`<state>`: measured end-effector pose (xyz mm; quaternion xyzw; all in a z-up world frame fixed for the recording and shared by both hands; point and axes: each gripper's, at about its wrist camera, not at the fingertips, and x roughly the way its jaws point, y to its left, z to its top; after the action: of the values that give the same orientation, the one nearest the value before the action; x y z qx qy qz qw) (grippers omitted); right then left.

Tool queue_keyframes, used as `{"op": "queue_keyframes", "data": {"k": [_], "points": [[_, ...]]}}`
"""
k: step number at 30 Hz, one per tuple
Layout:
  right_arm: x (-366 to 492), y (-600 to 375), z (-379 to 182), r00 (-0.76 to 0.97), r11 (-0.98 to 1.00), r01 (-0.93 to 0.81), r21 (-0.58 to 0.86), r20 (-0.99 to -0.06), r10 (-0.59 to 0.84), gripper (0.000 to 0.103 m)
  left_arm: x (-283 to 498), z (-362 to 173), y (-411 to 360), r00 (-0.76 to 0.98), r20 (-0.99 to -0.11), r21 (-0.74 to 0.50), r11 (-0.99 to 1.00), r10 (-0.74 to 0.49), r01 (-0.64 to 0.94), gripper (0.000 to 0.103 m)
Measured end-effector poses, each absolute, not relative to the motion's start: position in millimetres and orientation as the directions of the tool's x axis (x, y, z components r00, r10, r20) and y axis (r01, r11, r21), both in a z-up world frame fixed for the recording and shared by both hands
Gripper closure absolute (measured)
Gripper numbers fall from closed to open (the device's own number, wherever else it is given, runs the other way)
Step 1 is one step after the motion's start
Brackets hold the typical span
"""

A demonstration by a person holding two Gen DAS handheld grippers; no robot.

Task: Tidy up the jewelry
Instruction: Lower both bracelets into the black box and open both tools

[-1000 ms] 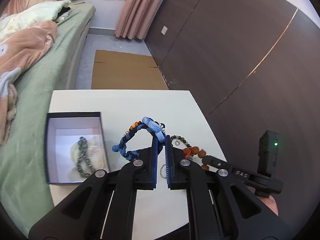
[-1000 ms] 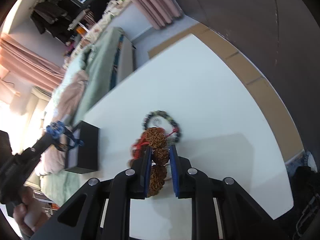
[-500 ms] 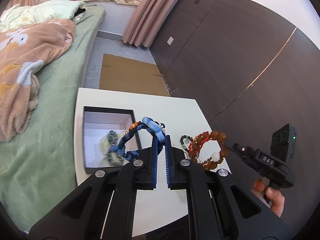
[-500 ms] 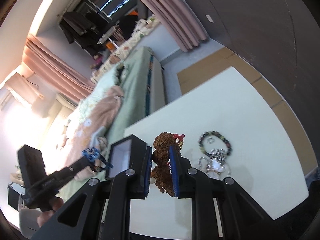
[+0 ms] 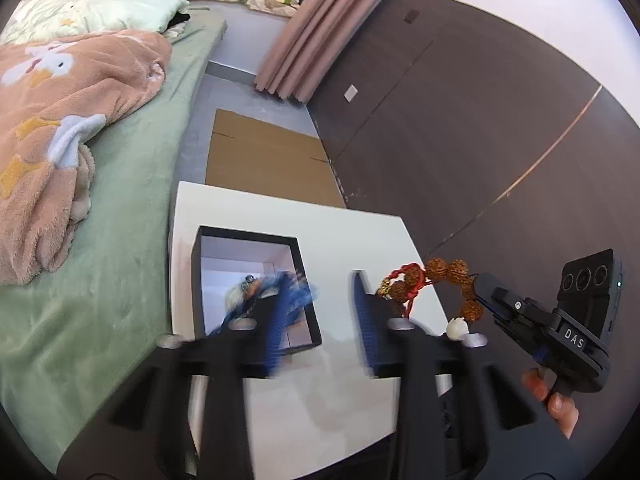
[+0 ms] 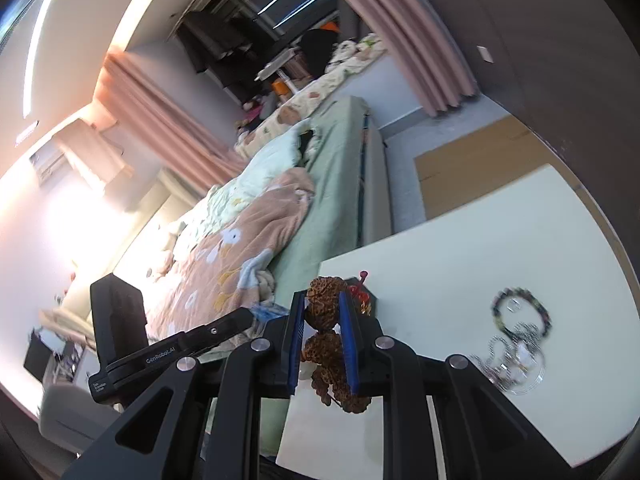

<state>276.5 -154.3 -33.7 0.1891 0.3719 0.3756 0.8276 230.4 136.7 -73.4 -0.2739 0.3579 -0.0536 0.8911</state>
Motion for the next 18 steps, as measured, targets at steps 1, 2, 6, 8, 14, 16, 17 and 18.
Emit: {"op": "queue_keyframes", "data": {"k": [1,2,6,8,14,16,17,18], "points": [[279,-146,-32,0.434,0.647,-0.491,0.583,-0.481,0.762,0.086,229,-74,140,0.742,-0.606,-0.527,0.843,-0.286,-0.105,0.056],[280,-140,-31,0.429,0.648,-0.497,0.577,-0.486,0.761,0.086,228,-74,144,0.745,-0.604,-0.530,0.841,-0.284,-0.110,0.054],[286,-117,-30,0.403,0.648,-0.525,0.552,-0.509,0.760,0.086,220,-76,163,0.759,-0.598,-0.533,0.835,-0.258,-0.137,0.045],[291,-107,-29,0.396,0.651,-0.535,0.539,-0.521,0.756,0.086,213,-77,175,0.770,-0.592,-0.537,0.829,-0.236,-0.159,0.042],[303,-73,-24,0.354,0.644,-0.568,0.512,-0.555,0.753,0.085,195,-80,206,0.783,-0.593,-0.541,0.814,-0.189,-0.213,0.041],[307,-61,-30,0.318,0.642,-0.562,0.522,-0.580,0.750,0.083,190,-81,213,0.785,-0.595,-0.539,0.811,-0.176,-0.227,0.040],[309,-57,-35,0.296,0.639,-0.552,0.535,-0.591,0.750,0.081,188,-80,216,0.785,-0.595,-0.539,0.810,-0.172,-0.232,0.039],[308,-56,-36,0.289,0.637,-0.550,0.541,-0.592,0.752,0.075,187,-81,219,0.785,-0.597,-0.538,0.809,-0.165,-0.239,0.038]]}}
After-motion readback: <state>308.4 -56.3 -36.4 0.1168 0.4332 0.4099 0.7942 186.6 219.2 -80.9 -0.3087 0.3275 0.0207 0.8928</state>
